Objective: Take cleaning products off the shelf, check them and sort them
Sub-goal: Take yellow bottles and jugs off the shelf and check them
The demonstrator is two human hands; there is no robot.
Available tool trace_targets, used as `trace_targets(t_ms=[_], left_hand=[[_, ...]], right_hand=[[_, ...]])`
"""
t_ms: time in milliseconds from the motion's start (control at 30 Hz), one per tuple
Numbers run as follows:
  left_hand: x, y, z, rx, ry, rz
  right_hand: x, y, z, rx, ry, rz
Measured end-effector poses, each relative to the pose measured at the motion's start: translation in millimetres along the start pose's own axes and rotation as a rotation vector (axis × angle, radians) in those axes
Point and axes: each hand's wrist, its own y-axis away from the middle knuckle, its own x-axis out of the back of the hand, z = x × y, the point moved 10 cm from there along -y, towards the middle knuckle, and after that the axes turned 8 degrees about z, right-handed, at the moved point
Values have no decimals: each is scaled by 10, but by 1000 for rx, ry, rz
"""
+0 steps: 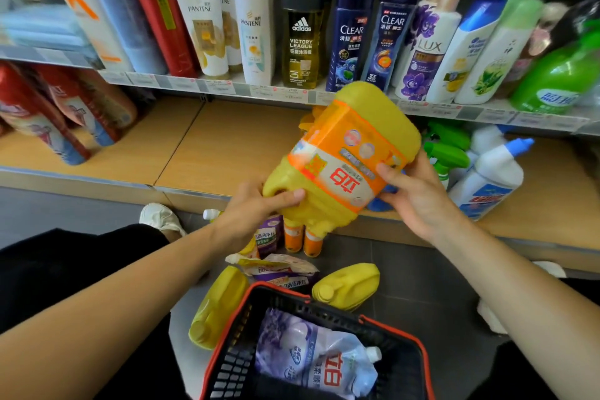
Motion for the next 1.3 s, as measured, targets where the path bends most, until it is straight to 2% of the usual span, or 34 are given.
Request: trace_targets(t_ms=[100, 200, 300, 367, 433, 533, 667, 733, 867, 1133, 1300], left_hand=[[174, -6, 323, -143, 21, 90], [295, 34, 570, -281, -4, 138], [380, 81, 741, -391, -160, 157], [468, 113, 801, -441, -307, 193], [621, 146, 828, -454, -414, 269], [867, 186, 884, -477, -585, 394], [1085, 84, 990, -506, -747, 489], [1168, -49, 1038, -504, -812, 513], [1246, -523, 1040, -460, -902, 463], [973, -1635, 686, -367, -1230, 212], [727, -1897, 602, -453, -1346, 174]], right_hand=[[116, -69, 197, -123, 21, 4], [26, -7, 538, -245, 147, -97], [-18, 27, 667, -207, 430, -112], [-68, 11, 697, -168, 511, -98], [-148, -55, 669, -82, 572, -58], [-365, -210, 486, 165, 780, -33], [-674, -429, 228, 502, 1071, -8], [-760, -569, 217, 596, 1166, 12], [-776, -816, 513, 544, 1267, -18], [-712, -881, 677, 652, 1349, -33], [-741, -872, 674, 648, 1347, -18]])
